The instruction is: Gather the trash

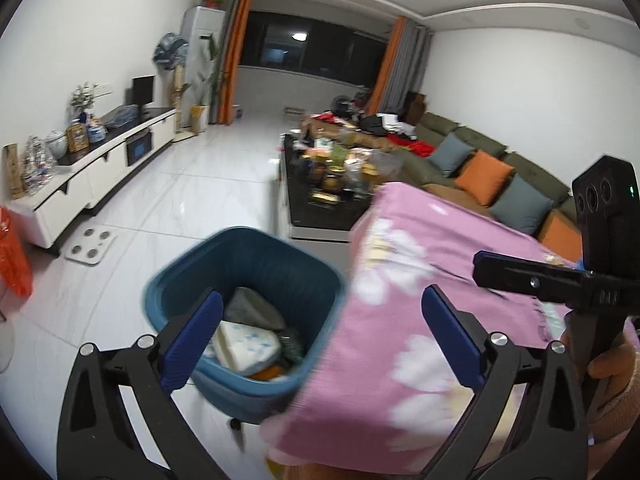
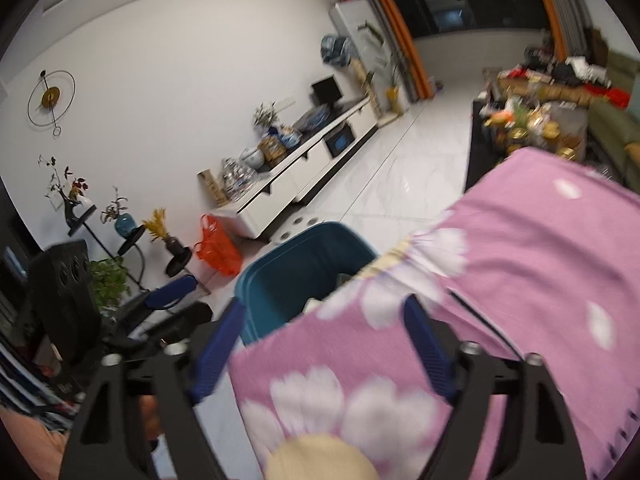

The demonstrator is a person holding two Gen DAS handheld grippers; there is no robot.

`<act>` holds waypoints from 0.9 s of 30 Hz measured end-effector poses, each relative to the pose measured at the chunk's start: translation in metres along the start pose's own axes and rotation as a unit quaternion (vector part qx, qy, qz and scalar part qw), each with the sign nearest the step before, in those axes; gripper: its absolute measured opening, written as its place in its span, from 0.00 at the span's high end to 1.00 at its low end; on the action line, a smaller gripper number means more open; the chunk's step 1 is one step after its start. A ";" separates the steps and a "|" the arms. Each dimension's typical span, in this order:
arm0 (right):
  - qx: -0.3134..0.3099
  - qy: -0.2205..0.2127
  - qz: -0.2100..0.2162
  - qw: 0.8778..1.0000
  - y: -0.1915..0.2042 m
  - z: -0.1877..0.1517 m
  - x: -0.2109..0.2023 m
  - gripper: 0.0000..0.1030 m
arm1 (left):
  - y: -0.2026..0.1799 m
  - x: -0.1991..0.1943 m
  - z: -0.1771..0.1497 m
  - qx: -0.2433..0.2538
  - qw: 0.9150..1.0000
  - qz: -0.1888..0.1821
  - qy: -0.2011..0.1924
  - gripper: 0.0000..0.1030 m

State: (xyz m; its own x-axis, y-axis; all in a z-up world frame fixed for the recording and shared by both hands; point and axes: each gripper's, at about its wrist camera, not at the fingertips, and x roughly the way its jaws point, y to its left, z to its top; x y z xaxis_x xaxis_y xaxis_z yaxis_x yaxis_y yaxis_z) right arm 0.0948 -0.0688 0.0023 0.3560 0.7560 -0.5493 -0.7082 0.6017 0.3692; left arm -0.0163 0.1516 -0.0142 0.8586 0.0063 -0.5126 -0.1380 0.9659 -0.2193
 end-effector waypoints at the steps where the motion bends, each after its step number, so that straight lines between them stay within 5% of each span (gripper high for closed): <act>1: -0.006 -0.010 -0.009 1.000 -0.002 -0.004 -0.010 0.13 | -0.007 -0.001 -0.003 0.004 1.000 -0.004 0.001 0.05; 11: 0.026 -0.100 -0.169 0.980 -0.044 -0.058 -0.113 0.07 | -0.091 0.006 -0.016 0.048 0.998 -0.033 -0.013 0.05; 23: 0.054 -0.198 -0.339 0.918 -0.069 -0.108 -0.198 0.07 | -0.188 0.012 -0.017 0.119 0.989 -0.068 -0.063 0.05; 27: 0.062 -0.214 -0.360 0.906 -0.073 -0.122 -0.213 0.07 | -0.212 0.011 -0.019 0.130 0.985 -0.078 -0.082 0.05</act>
State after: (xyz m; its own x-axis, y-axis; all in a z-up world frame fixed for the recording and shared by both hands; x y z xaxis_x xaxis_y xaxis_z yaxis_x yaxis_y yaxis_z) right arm -0.0032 -0.3048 0.0009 0.9209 0.1716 -0.3500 -0.1348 0.9827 0.1271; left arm 0.0132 -0.0581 0.0102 0.9301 -0.1272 -0.3445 0.1155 0.9918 -0.0544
